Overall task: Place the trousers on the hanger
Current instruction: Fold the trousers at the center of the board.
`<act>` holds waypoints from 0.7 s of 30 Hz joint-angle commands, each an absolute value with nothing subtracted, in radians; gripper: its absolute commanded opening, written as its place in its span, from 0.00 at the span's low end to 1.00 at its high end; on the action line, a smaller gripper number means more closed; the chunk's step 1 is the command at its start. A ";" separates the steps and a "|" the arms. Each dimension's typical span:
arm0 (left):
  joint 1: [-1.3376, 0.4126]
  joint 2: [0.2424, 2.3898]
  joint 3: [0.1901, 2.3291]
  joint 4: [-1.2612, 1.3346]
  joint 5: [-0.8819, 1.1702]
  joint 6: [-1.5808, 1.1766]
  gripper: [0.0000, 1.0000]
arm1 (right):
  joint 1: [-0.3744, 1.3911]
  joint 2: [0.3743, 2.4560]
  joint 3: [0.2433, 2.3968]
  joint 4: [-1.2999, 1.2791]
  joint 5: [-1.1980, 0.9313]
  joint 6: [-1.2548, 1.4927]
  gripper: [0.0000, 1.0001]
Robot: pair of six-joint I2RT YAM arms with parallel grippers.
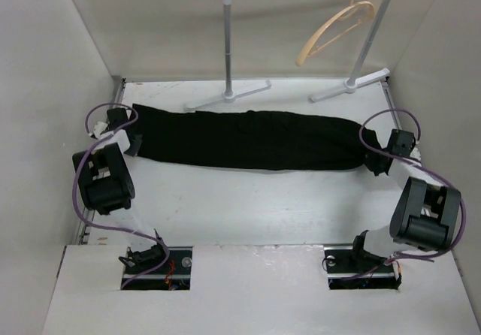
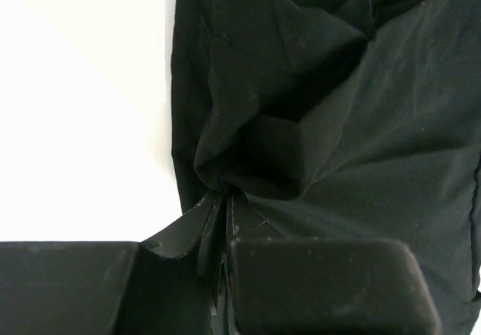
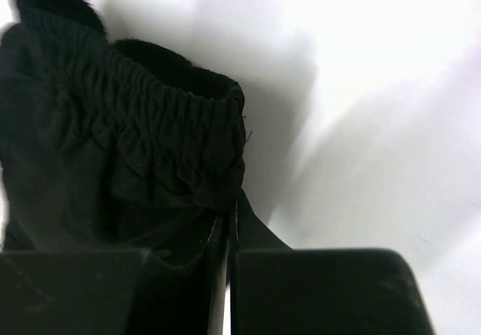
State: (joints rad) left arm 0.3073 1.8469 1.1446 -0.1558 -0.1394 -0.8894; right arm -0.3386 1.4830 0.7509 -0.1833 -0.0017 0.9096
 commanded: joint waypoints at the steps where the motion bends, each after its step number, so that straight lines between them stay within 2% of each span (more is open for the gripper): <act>1: 0.294 1.686 1.039 -0.270 -0.322 -0.868 0.02 | -0.366 1.378 0.695 -0.204 0.058 0.959 0.02; 6: 0.308 1.499 0.872 -0.380 -0.417 -0.887 0.02 | -0.381 1.235 0.588 -0.276 0.023 0.979 0.01; 8: 0.326 1.432 0.812 -0.397 -0.440 -0.888 0.11 | -0.390 1.160 0.548 -0.305 0.015 0.977 0.01; 10: 0.341 1.401 0.789 -0.394 -0.414 -0.890 0.29 | -0.390 1.108 0.529 -0.324 0.026 0.974 0.03; 12: 0.346 1.375 0.798 -0.409 -0.365 -0.891 0.40 | -0.386 1.095 0.538 -0.331 0.031 0.971 0.11; 14: 0.347 1.310 0.818 -0.443 -0.344 -0.891 0.48 | -0.372 1.088 0.558 -0.354 0.014 0.969 0.28; 16: 0.346 1.226 0.848 -0.501 -0.354 -0.885 0.51 | -0.337 1.071 0.572 -0.365 0.014 0.960 0.47; 18: 0.337 1.151 0.883 -0.555 -0.394 -0.879 0.51 | -0.321 1.052 0.575 -0.373 0.017 0.951 0.62; 21: 0.274 1.120 0.911 -0.534 -0.404 -0.877 0.50 | -0.318 1.028 0.574 -0.380 0.023 0.940 0.72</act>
State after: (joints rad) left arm 0.3202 1.1572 0.8486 -0.5022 -0.3710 -0.8867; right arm -0.3248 1.0588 0.5331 -0.3653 0.0113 0.9569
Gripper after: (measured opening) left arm 0.507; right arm 0.705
